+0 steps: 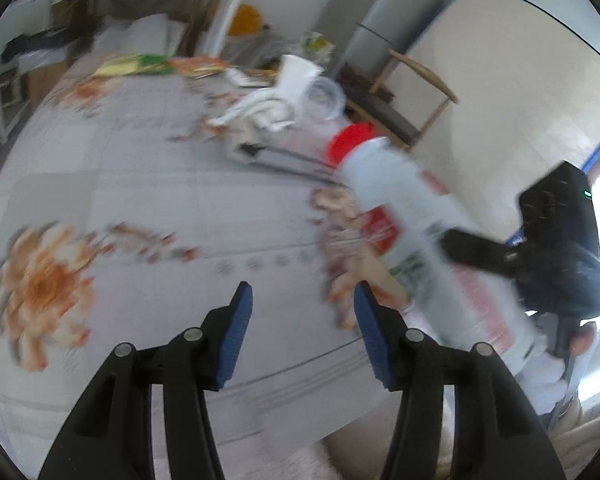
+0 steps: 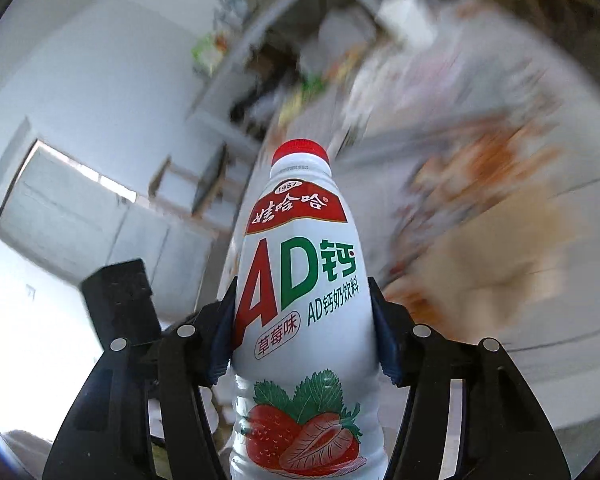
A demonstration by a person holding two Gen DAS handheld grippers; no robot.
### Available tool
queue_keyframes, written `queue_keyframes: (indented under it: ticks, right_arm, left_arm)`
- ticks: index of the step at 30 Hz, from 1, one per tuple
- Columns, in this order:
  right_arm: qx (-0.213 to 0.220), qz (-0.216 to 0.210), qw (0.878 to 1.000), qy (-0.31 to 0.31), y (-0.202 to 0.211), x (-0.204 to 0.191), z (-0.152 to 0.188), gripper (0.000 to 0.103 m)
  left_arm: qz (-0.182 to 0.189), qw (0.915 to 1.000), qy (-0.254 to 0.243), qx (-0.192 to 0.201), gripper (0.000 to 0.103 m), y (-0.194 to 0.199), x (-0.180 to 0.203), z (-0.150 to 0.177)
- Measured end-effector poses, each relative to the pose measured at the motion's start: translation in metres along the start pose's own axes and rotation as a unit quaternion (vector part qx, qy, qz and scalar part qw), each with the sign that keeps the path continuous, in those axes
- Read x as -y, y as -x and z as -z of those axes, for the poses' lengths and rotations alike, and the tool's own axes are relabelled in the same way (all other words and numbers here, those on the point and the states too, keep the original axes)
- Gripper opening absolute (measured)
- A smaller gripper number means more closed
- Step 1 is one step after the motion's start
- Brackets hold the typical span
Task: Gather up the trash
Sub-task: 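Carry the bottle and napkin to the wastebasket and open both tools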
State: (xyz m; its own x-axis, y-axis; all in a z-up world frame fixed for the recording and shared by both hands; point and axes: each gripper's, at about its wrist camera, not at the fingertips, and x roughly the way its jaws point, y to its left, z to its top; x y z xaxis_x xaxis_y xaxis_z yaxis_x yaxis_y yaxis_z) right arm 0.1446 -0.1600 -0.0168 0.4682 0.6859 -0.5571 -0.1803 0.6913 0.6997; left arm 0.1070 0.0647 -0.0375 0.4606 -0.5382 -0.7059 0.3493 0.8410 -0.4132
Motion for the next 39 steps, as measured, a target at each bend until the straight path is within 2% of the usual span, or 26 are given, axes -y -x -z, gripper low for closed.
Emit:
queue_keyframes:
  ticks: [1, 3, 5, 7, 11, 14, 17, 20, 21, 22, 25, 27, 30, 32, 33, 35, 37, 39]
  right_arm:
    - [0.016, 0.009, 1.0, -0.001, 0.014, 0.004, 0.0, 0.055]
    - [0.066, 0.066, 0.996, -0.01, 0.052, 0.024, -0.001, 0.055]
    - [0.085, 0.118, 0.989, -0.025, 0.072, 0.047, 0.0, 0.055]
    - [0.089, 0.147, 0.984, -0.055, 0.082, 0.073, 0.004, 0.055]
    - [0.086, 0.169, 0.979, -0.073, 0.076, 0.099, 0.01, 0.055]
    - [0.071, 0.163, 0.981, -0.077, 0.072, 0.11, 0.016, 0.055]
    - [0.064, 0.145, 0.984, -0.08, 0.072, 0.115, 0.022, 0.055]
    - [0.056, 0.115, 0.988, -0.09, 0.071, 0.113, 0.021, 0.055]
    - [0.056, 0.1, 0.989, -0.096, 0.073, 0.116, 0.025, 0.055]
    - [0.058, 0.085, 0.989, -0.103, 0.076, 0.117, 0.027, 0.055]
    - [0.084, 0.042, 0.987, -0.13, 0.1, 0.131, 0.033, 0.055]
    - [0.112, 0.028, 0.982, -0.146, 0.122, 0.14, 0.037, 0.055]
    - [0.174, 0.035, 0.967, -0.183, 0.171, 0.166, 0.049, 0.055]
    - [0.212, 0.06, 0.95, -0.22, 0.204, 0.189, 0.061, 0.055]
    - [0.233, 0.076, 0.936, -0.251, 0.223, 0.208, 0.072, 0.055]
    - [0.245, 0.099, 0.917, -0.3, 0.243, 0.236, 0.088, 0.055]
    - [0.256, 0.125, 0.893, -0.349, 0.263, 0.269, 0.106, 0.055]
    - [0.262, 0.134, 0.874, -0.386, 0.272, 0.296, 0.114, 0.055]
  left_arm:
    - [0.002, 0.9999, -0.01, -0.002, 0.059, -0.006, 0.01, -0.005]
    - [0.0, 0.9992, -0.039, -0.002, 0.068, -0.021, 0.032, -0.015]
    - [-0.008, 0.997, -0.077, -0.006, 0.072, -0.041, 0.057, -0.022]
    - [0.0, 0.9931, -0.115, -0.022, 0.075, -0.067, 0.084, -0.025]
    - [-0.017, 0.9805, -0.185, -0.062, 0.075, -0.116, 0.123, -0.017]
    - [-0.073, 0.9682, -0.225, -0.081, 0.074, -0.145, 0.135, -0.006]
    - [-0.09, 0.9668, -0.229, -0.07, 0.064, -0.146, 0.133, -0.003]
    - [-0.107, 0.9671, -0.223, -0.06, 0.037, -0.143, 0.127, -0.004]
    - [-0.116, 0.9672, -0.219, -0.058, 0.021, -0.142, 0.123, -0.007]
    - [-0.119, 0.9675, -0.215, -0.06, 0.009, -0.142, 0.121, -0.009]
    - [-0.095, 0.9753, -0.19, -0.062, 0.007, -0.134, 0.124, -0.019]
    - [-0.078, 0.9757, -0.199, -0.048, 0.007, -0.128, 0.145, -0.029]
    - [-0.025, 0.9758, -0.213, -0.044, 0.007, -0.128, 0.184, -0.041]
    - [0.033, 0.975, -0.211, -0.064, 0.007, -0.144, 0.22, -0.051]
    - [0.06, 0.9733, -0.207, -0.079, 0.007, -0.154, 0.236, -0.054]
    - [0.119, 0.9648, -0.198, -0.126, 0.007, -0.191, 0.274, -0.061]
    - [0.13, 0.9558, -0.205, -0.166, 0.007, -0.231, 0.307, -0.061]
    - [0.137, 0.9433, -0.199, -0.228, 0.008, -0.285, 0.336, -0.057]
